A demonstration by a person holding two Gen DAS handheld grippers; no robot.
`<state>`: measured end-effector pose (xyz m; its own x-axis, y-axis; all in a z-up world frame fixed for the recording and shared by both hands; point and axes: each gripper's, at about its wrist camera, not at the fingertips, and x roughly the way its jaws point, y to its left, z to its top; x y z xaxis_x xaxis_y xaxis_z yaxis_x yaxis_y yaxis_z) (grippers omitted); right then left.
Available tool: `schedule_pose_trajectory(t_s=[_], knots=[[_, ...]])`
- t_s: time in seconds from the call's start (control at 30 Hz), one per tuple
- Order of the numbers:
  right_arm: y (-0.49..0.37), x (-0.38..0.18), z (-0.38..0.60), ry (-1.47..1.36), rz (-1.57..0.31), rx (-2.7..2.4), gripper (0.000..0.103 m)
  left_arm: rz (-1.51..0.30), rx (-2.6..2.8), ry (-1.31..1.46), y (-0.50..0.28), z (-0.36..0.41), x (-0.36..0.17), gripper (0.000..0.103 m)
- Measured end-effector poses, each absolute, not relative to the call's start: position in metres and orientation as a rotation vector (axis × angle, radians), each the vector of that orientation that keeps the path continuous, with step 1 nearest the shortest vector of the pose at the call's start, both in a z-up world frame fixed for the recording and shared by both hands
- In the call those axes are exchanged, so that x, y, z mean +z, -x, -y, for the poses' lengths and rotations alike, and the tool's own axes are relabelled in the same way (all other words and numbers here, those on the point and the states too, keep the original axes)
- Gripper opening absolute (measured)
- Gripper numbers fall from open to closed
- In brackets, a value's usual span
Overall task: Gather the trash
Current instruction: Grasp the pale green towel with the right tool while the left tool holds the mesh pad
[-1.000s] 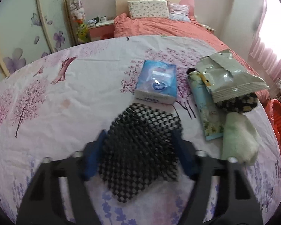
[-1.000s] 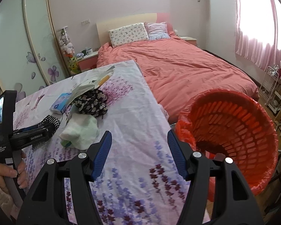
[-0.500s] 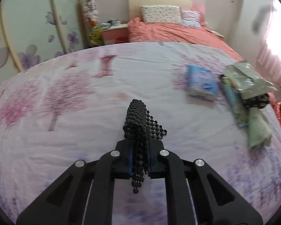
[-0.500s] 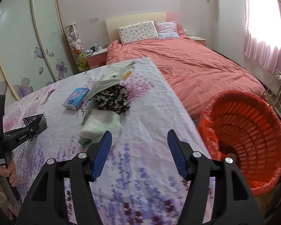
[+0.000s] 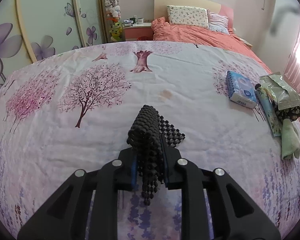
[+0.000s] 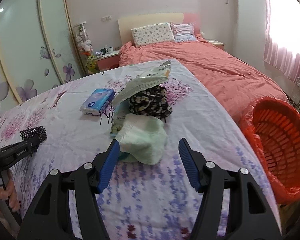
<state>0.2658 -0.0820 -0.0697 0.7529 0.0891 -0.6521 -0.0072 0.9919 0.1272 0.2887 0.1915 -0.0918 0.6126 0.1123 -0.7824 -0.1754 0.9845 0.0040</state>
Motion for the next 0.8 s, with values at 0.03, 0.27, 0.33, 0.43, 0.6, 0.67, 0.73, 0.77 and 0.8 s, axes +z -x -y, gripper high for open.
schedule_pose_trajectory(t_s=[0.03, 0.27, 0.33, 0.43, 0.6, 0.67, 0.73, 0.77, 0.8], knots=[[-0.266, -0.071, 0.079, -0.126, -0.714, 0.043, 0.062, -0.896, 0.165, 0.079, -0.289, -0.193, -0.092, 0.023], [-0.28, -0.07, 0.068, -0.135, -0.708, -0.006, 0.062, -0.897, 0.166, 0.081, -0.287, -0.197, -0.093, 0.023], [-0.289, -0.073, 0.064, -0.121, -0.742, -0.014, 0.062, -0.896, 0.164, 0.084, -0.287, -0.197, -0.093, 0.023], [-0.303, -0.086, 0.062, -0.1, -0.842, -0.024, 0.032, -0.897, 0.164, 0.085, -0.287, -0.196, -0.093, 0.023], [-0.305, -0.09, 0.068, -0.124, -0.873, -0.039, 0.031, -0.897, 0.164, 0.085, -0.287, -0.196, -0.093, 0.023], [-0.304, -0.09, 0.063, -0.086, -0.88, -0.056, 0.032, -0.896, 0.164, 0.091, -0.287, -0.196, -0.093, 0.023], [-0.304, -0.09, 0.057, -0.054, -0.884, -0.072, 0.031, -0.895, 0.164, 0.097, -0.288, -0.196, -0.093, 0.023], [-0.305, -0.091, 0.056, -0.05, -0.884, -0.074, 0.032, -0.895, 0.163, 0.1, -0.288, -0.197, -0.093, 0.023], [-0.304, -0.091, 0.057, -0.056, -0.884, -0.071, 0.032, -0.894, 0.162, 0.103, -0.288, -0.197, -0.093, 0.023]])
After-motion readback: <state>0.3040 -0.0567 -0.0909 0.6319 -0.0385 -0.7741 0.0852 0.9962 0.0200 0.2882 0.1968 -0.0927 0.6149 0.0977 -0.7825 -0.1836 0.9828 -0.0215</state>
